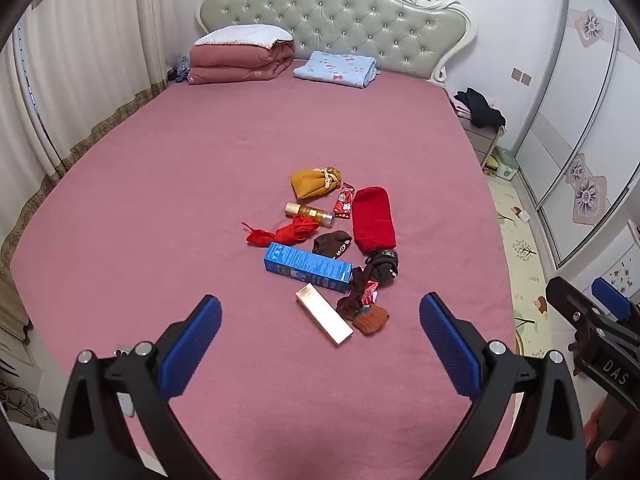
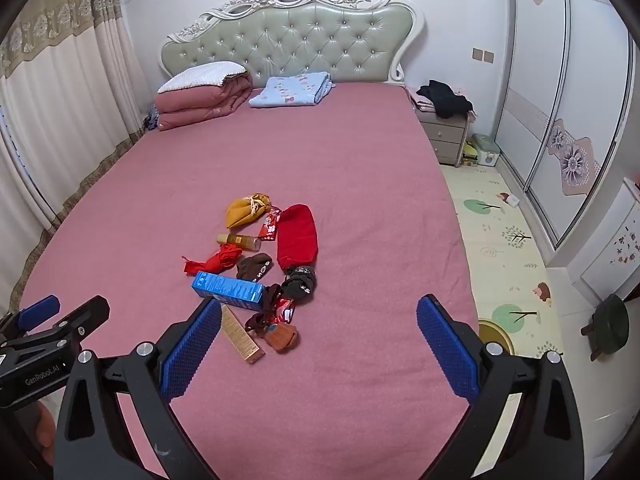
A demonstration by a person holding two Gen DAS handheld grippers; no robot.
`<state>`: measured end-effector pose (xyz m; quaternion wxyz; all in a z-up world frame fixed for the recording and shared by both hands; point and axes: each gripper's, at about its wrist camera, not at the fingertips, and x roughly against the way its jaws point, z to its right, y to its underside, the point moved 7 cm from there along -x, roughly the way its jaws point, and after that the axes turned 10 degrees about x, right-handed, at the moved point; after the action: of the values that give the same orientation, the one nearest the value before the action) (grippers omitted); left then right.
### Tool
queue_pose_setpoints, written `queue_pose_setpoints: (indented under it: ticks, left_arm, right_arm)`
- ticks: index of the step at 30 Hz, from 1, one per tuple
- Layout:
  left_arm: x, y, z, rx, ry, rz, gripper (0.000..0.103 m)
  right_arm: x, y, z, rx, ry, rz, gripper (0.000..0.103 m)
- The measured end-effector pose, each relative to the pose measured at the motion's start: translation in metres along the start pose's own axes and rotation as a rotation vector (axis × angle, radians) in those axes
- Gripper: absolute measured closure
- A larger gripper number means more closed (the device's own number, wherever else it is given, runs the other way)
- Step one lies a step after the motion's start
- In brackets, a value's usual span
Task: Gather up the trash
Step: 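Move both tools toward the pile of items on the pink bed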
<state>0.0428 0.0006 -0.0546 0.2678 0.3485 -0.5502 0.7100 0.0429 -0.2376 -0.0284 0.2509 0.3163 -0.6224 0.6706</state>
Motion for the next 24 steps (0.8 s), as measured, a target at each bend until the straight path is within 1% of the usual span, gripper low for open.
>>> queue_pose_setpoints:
  ticks: [6, 8, 9, 15, 18, 19, 21, 24]
  left_arm:
    - [0.000, -0.004, -0.004, 0.011, 0.001, 0.002, 0.004]
    - [0.000, -0.005, -0.006, 0.020, 0.018, 0.000, 0.004]
    - [0.002, 0.001, 0.004, 0.005, 0.035, -0.024, 0.004]
    - [0.004, 0.001, 0.010, -0.010, 0.075, -0.019, 0.004]
    - [0.002, 0.002, 0.012, -0.019, 0.071, -0.007, 0.004]
    - [0.002, 0.002, 0.012, -0.018, 0.077, -0.002, 0.004]
    - [-0.001, 0.002, 0.012, -0.008, 0.113, -0.010, 0.004]
    - [-0.005, 0.004, 0.008, 0.005, 0.114, -0.010, 0.004]
  right_arm:
    - [0.000, 0.000, 0.000, 0.001, 0.002, 0.001, 0.008]
    - [0.000, 0.001, 0.000, 0.002, 0.002, 0.001, 0.008]
    - [0.000, 0.001, 0.000, 0.002, 0.003, 0.001, 0.008]
    - [0.000, -0.002, 0.000, 0.001, 0.002, 0.003, 0.008]
    - [0.001, -0.001, 0.000, 0.002, 0.001, 0.006, 0.009]
    - [0.001, 0.000, 0.000, 0.003, 0.000, 0.005, 0.008]
    - [0.001, 0.000, 0.000, 0.001, 0.001, 0.005, 0.008]
    - [0.000, -0.001, -0.001, 0.002, 0.001, 0.004, 0.008]
